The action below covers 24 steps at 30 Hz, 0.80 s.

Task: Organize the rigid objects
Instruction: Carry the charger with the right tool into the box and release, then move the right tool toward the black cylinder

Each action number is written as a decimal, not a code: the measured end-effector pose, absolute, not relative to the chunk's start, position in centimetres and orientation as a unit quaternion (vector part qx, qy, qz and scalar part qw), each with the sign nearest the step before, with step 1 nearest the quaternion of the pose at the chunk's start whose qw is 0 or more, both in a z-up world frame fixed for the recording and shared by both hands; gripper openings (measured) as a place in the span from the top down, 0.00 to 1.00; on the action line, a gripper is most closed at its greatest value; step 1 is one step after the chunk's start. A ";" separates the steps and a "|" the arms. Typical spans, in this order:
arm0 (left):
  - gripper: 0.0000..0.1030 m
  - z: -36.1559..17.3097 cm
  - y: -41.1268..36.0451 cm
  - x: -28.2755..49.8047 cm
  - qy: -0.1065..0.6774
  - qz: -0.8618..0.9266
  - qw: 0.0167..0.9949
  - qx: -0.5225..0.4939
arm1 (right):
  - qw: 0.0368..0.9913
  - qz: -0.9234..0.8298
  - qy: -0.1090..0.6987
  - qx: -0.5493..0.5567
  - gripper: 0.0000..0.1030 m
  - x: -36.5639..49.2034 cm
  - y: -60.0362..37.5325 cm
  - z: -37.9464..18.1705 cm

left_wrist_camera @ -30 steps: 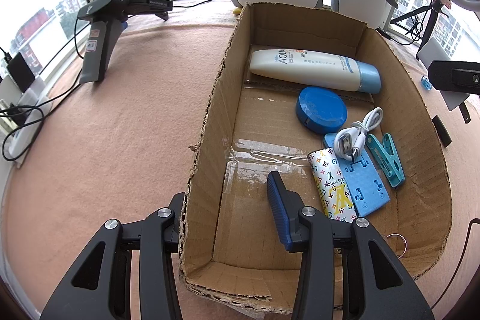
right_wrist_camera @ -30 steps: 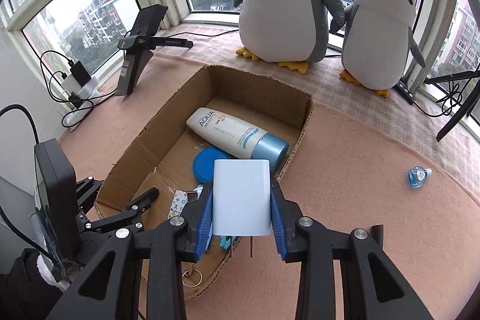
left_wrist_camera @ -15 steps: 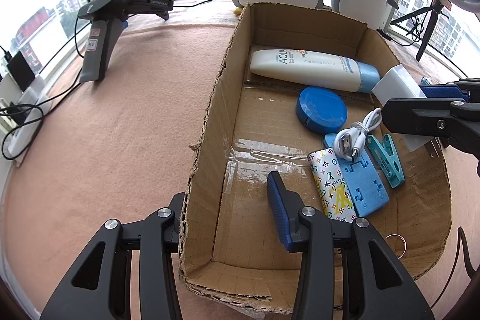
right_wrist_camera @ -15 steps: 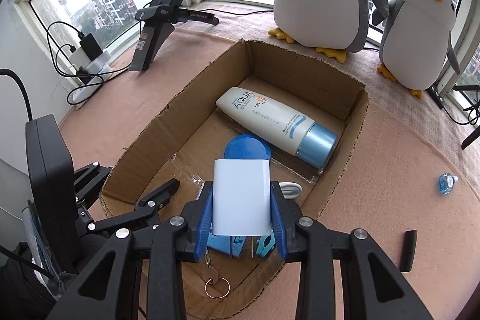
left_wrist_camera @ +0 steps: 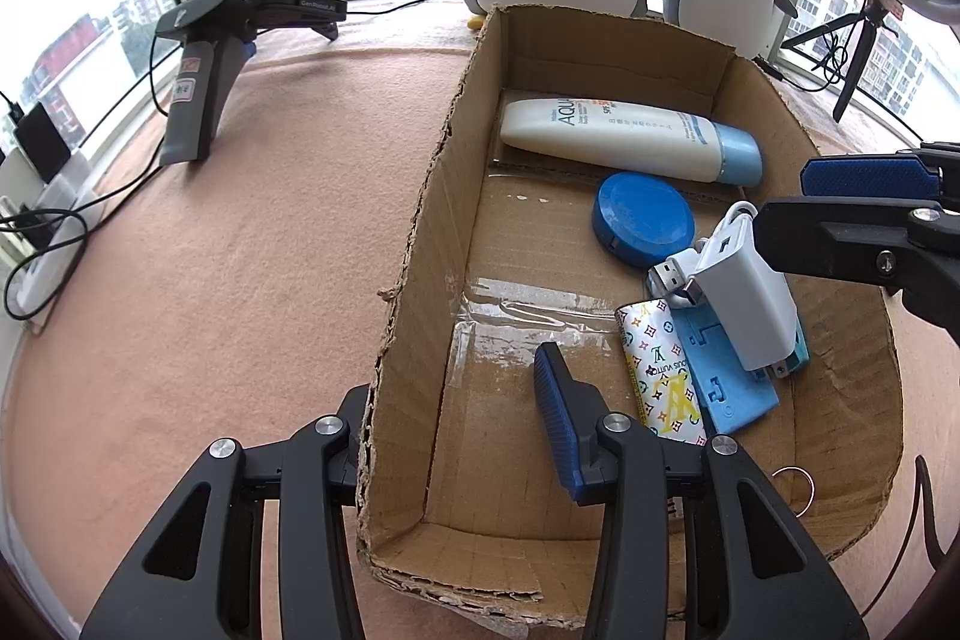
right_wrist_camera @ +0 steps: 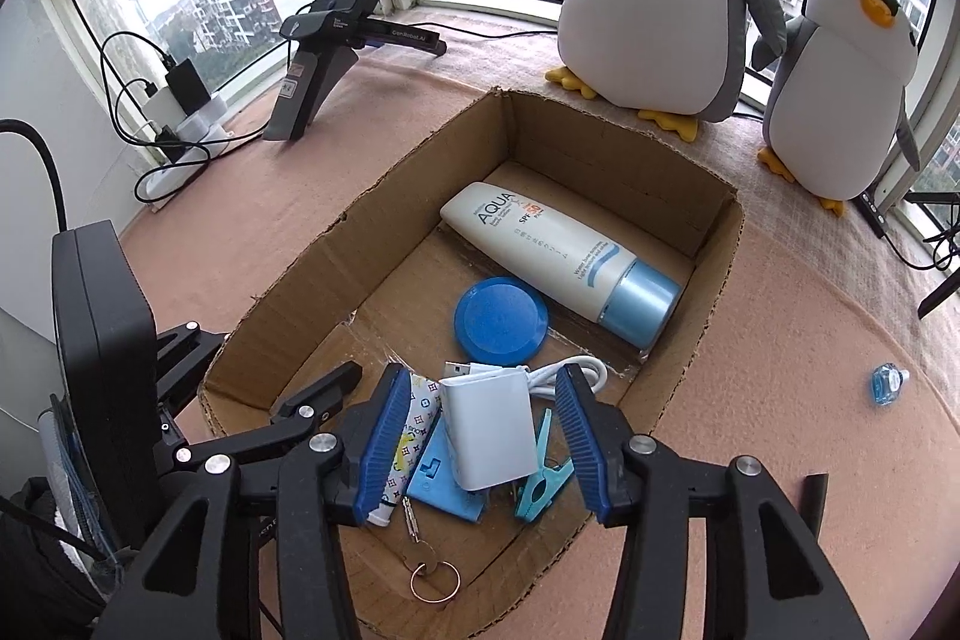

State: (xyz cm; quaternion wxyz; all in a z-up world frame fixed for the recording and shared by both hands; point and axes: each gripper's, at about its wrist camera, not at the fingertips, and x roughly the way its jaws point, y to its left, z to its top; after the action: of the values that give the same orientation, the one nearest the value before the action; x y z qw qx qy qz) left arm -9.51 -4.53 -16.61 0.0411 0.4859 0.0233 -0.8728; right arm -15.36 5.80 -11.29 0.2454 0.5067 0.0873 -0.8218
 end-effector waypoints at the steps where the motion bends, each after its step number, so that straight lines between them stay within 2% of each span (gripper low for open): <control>1: 0.59 -16.6 -4.5 -9.5 0.023 -0.873 0.041 0.486 | 0.245 -0.823 0.088 0.505 0.52 -15.3 5.8 -11.2; 13: 0.59 -16.6 -4.5 -9.5 0.023 -0.873 0.041 0.486 | 0.232 -0.832 0.073 0.499 0.51 -15.2 7.6 -10.5; 24: 0.59 -16.6 -4.5 -9.5 0.023 -0.873 0.041 0.486 | 0.186 -0.848 0.034 0.495 0.50 -15.1 13.7 -9.6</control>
State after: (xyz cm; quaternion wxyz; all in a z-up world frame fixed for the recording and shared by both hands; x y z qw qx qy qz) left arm -9.50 -4.51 -16.62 0.0414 0.4859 0.0233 -0.8727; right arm -15.10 13.68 -9.58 0.1861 0.4949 0.0344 -0.8481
